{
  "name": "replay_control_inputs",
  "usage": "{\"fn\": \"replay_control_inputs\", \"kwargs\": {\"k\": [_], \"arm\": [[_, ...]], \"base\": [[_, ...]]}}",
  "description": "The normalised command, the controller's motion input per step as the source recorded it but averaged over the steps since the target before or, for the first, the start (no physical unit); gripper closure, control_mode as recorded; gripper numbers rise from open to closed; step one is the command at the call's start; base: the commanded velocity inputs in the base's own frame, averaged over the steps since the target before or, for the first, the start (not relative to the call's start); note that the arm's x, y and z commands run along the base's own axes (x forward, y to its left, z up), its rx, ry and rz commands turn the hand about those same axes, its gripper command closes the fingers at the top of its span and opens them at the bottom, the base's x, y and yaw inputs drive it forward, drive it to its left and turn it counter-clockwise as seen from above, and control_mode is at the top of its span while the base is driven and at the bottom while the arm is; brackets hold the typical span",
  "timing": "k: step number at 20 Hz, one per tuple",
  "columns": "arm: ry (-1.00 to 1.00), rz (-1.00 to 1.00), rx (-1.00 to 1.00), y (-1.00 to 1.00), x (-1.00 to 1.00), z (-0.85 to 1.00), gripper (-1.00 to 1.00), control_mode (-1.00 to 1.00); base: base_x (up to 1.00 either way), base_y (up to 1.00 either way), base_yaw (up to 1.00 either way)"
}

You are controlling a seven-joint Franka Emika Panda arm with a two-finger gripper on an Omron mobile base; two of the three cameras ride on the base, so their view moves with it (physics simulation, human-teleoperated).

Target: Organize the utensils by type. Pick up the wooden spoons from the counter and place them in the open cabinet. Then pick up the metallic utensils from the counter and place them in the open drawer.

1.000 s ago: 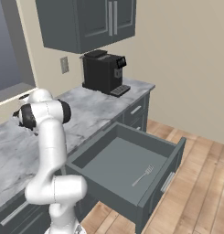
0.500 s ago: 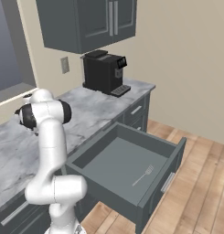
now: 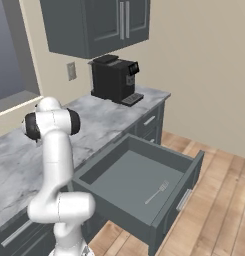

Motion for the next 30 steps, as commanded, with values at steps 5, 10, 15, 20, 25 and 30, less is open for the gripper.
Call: {"fn": "replay_control_inputs", "kwargs": {"k": [5, 10, 15, 20, 25, 30], "arm": [[-0.08, -0.09, 0.09, -0.5, -0.11, -0.34, 1.0, -1.0], [-0.03, -0.23, 0.13, -0.69, -0.29, -0.07, 1.0, -1.0], [0.0, -0.56, 0.21, -0.79, -0.1, 0.21, 1.0, -1.0], [-0.03, -0.61, 0.18, -0.49, -0.04, 0.8, 1.0, -1.0], [0.0, -0.57, 0.01, -0.71, -0.18, 0.75, 1.0, -1.0], [-0.02, -0.5, 0.0, -0.8, -0.38, 0.4, 1.0, -1.0]], "base": [[0.0, 0.0, 0.0], [0.0, 0.0, 0.0], [0.0, 0.0, 0.0], [0.0, 0.0, 0.0], [0.0, 0.0, 0.0], [0.0, 0.0, 0.0]]}}
